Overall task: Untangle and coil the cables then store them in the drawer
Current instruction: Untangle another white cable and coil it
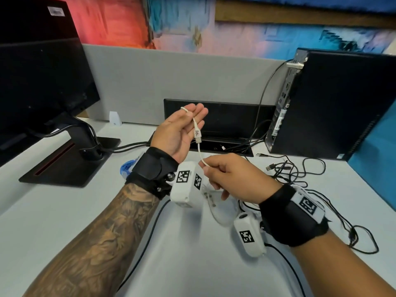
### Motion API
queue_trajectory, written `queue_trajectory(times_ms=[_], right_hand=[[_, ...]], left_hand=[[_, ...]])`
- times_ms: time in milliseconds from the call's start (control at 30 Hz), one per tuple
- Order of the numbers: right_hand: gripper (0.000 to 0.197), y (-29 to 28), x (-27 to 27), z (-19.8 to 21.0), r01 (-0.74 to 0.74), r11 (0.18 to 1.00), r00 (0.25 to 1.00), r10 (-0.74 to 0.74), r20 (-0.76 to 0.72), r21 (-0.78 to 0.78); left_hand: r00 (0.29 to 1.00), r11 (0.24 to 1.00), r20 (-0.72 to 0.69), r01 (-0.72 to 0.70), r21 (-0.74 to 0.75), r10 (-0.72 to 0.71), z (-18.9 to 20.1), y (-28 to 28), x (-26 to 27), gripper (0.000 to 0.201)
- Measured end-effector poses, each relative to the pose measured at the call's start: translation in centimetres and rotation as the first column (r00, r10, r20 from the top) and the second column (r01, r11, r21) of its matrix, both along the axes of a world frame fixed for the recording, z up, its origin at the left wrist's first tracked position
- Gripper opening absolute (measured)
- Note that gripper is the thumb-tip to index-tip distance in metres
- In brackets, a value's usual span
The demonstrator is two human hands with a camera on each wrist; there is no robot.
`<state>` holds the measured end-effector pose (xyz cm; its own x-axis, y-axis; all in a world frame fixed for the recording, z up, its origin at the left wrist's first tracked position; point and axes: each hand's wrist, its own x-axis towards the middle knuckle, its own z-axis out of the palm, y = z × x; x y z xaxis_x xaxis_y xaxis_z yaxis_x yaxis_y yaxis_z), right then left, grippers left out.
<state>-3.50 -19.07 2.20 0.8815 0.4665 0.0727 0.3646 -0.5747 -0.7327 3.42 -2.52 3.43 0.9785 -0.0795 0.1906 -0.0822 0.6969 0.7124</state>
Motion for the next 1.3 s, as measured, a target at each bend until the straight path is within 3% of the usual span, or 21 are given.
queue_trajectory(times_ms=[133, 300, 367, 467, 567, 667, 800, 933, 1033, 1100, 1167, 1300], right_hand=[[0.033, -0.4, 0.5, 1.0, -0.022, 0.996, 0.994, 0.03, 0.106, -0.082], [0.031, -1.3, 1.4, 2.6, 0.053, 0.999, 0.98, -0.053, 0.192, 0.006], [0.023, -1.4, 1.8, 3.5, 0.054, 0.993, 0.974, -0.076, 0.215, 0.107], [0.02, -1.8, 2.9, 4.9, 0.063, 0.955, 0.965, -0.132, 0.227, 0.289], [0.018, -2.9, 4.0, 5.8, 0.133, 0.941, 0.926, -0.23, 0.299, 0.311], [0.015, -3.4, 4.9, 5.4, 0.217, 0.937, 0.855, -0.318, 0.411, 0.274], [0.012, -2.7, 5.5, 4.2, 0.165, 0.928, 0.87, -0.297, 0.394, 0.335], [0.019, -1.2, 6.1, 2.6, 0.079, 0.914, 0.936, -0.205, 0.287, 0.397], [0.029, 0.1, 6.1, 1.5, 0.016, 0.908, 0.976, -0.105, 0.192, 0.418], [0.033, 0.5, 6.0, 1.2, 0.008, 0.91, 0.99, -0.064, 0.122, 0.414], [0.024, 0.6, 6.1, 1.1, 0.023, 0.922, 0.997, -0.05, 0.06, 0.386], [0.011, 0.1, 6.3, 1.0, 0.054, 0.939, 0.998, -0.038, -0.054, 0.338]], left_hand=[[1.0, 0.999, 0.013, 0.021, -0.048, -0.02, 0.8, -0.3, 0.7, 0.02], [0.993, 0.978, 0.089, -0.096, 0.186, 0.08, -0.1, -0.6, 1.2, 0.02], [0.976, 0.911, 0.194, -0.169, 0.377, 0.101, -0.3, -1.2, 1.2, 0.02], [0.936, 0.716, 0.352, -0.268, 0.644, 0.034, -0.2, -1.8, 1.3, 0.019], [0.964, 0.739, 0.225, -0.048, 0.672, -0.141, 0.2, -2.0, 1.3, 0.027], [0.949, 0.686, 0.154, 0.081, 0.723, -0.275, 0.9, -1.7, 1.2, 0.027], [0.878, 0.723, 0.038, 0.369, 0.585, -0.478, 1.4, -0.4, 0.7, 0.025], [0.791, 0.785, 0.043, 0.597, 0.164, -0.611, 2.0, 0.7, 0.2, 0.021], [0.848, 0.846, 0.055, 0.53, -0.066, -0.527, 2.2, 1.1, 0.5, 0.025], [0.917, 0.911, 0.018, 0.397, -0.11, -0.398, 1.9, 1.1, 0.9, 0.024], [0.966, 0.958, -0.035, 0.25, -0.139, -0.257, 1.7, 0.8, 1.0, 0.022], [0.989, 0.977, -0.084, 0.105, -0.186, -0.122, 1.5, -0.1, 0.9, 0.022]])
